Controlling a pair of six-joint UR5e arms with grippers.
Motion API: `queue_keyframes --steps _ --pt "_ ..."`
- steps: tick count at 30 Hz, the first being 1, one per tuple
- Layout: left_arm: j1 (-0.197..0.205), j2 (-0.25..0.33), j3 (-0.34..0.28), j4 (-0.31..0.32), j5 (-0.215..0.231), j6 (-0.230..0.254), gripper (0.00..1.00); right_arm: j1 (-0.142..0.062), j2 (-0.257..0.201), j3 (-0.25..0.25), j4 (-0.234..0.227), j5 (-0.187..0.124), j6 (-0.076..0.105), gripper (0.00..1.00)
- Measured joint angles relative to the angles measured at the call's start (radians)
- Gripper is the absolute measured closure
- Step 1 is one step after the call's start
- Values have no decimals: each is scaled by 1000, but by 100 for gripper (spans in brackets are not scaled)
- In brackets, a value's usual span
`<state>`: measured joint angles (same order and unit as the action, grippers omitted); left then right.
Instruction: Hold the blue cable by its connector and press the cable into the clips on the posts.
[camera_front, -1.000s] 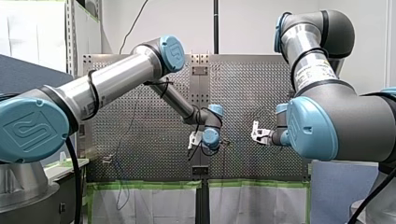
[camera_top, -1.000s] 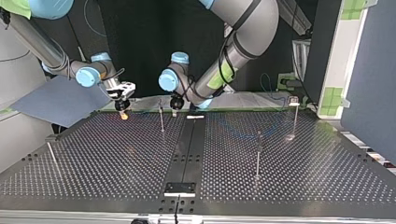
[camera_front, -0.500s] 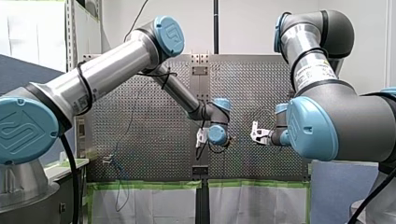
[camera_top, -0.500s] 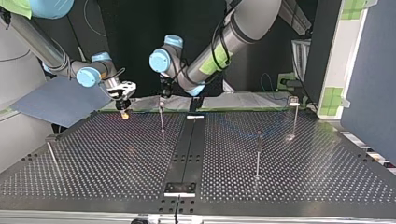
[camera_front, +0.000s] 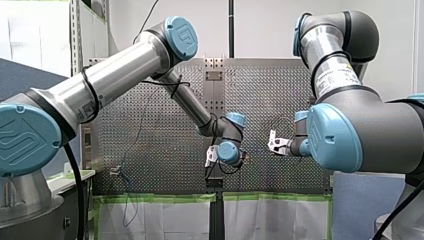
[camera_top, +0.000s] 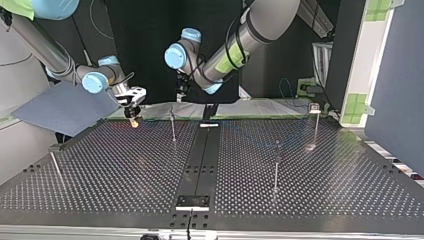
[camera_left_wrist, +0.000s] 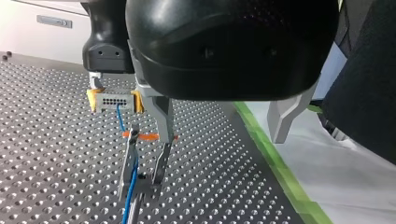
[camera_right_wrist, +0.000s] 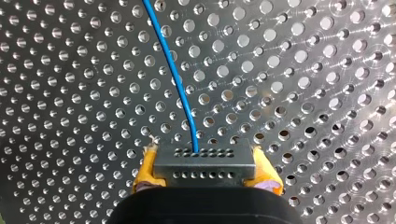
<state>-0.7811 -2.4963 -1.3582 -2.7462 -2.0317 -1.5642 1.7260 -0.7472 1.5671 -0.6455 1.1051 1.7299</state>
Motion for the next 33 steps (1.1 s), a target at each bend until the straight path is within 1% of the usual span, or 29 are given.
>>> queue_keyframes --steps 4,7,10,16,19,33 --pt "6 0 -1 29 22 7 0 0 0 0 0 -1 0 100" --pt "3 0 -1 53 43 12 0 0 0 0 0 -4 1 100" --pt "-2 0 -1 76 51 5 0 0 0 0 0 -6 1 100" --pt "3 0 -1 124 49 -5 0 1 0 0 0 -6 1 100" --pt "5 0 -1 137 48 -5 0 2 0 0 0 -6 1 100" --pt "7 0 0 148 36 -12 0 1 1 0 0 -7 0 100"
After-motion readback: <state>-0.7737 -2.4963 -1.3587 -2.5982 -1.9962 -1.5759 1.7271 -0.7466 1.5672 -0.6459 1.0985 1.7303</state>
